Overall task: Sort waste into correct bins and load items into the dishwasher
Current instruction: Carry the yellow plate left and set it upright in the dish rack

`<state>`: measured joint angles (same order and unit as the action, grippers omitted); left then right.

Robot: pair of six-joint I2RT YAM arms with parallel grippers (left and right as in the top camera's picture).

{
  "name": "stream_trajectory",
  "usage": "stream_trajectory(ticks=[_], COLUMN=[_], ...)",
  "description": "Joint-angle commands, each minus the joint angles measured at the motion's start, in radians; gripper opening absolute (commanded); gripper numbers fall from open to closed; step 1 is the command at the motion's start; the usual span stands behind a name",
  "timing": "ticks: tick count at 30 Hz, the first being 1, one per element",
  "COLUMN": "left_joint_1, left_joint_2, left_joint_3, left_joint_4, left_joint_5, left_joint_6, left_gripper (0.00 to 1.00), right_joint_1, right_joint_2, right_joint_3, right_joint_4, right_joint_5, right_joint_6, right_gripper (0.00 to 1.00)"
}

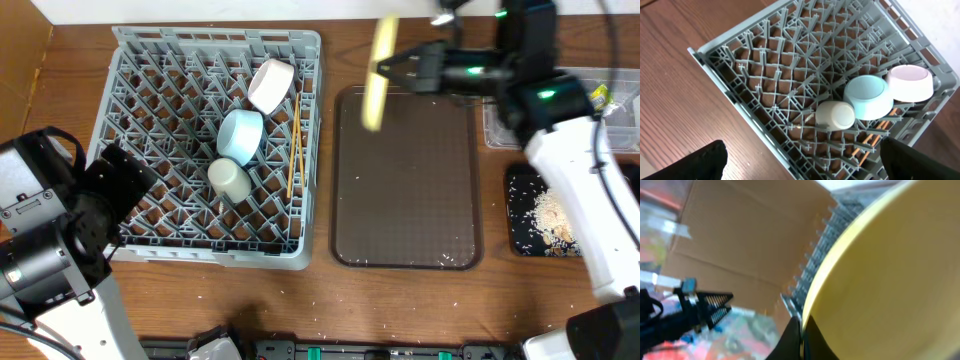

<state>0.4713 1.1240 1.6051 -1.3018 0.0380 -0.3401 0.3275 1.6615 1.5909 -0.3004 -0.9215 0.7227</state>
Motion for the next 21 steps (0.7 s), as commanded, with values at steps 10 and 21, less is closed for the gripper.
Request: stream_trajectory(ticks=[10, 21], left_joint_1=[0.005, 0.004], left_joint_2=[-0.001, -0.001], left_joint_3=[0.006, 0.006], left_joint_4=[0.000, 0.000], left_joint_5=[-0.009, -0.009], left_joint_6=[0.005, 0.005], left_gripper=[0.99, 0.99], right_joint_1=[0.226, 0.237], right_joint_2=[0.262, 0.402], right_joint_3=[0.013, 0.013], right_joint_4=[0.478, 0.484], right_joint_5=[0.116, 0.154], right_joint_6=[0.218, 0.249], right_gripper=[0.01, 0.09])
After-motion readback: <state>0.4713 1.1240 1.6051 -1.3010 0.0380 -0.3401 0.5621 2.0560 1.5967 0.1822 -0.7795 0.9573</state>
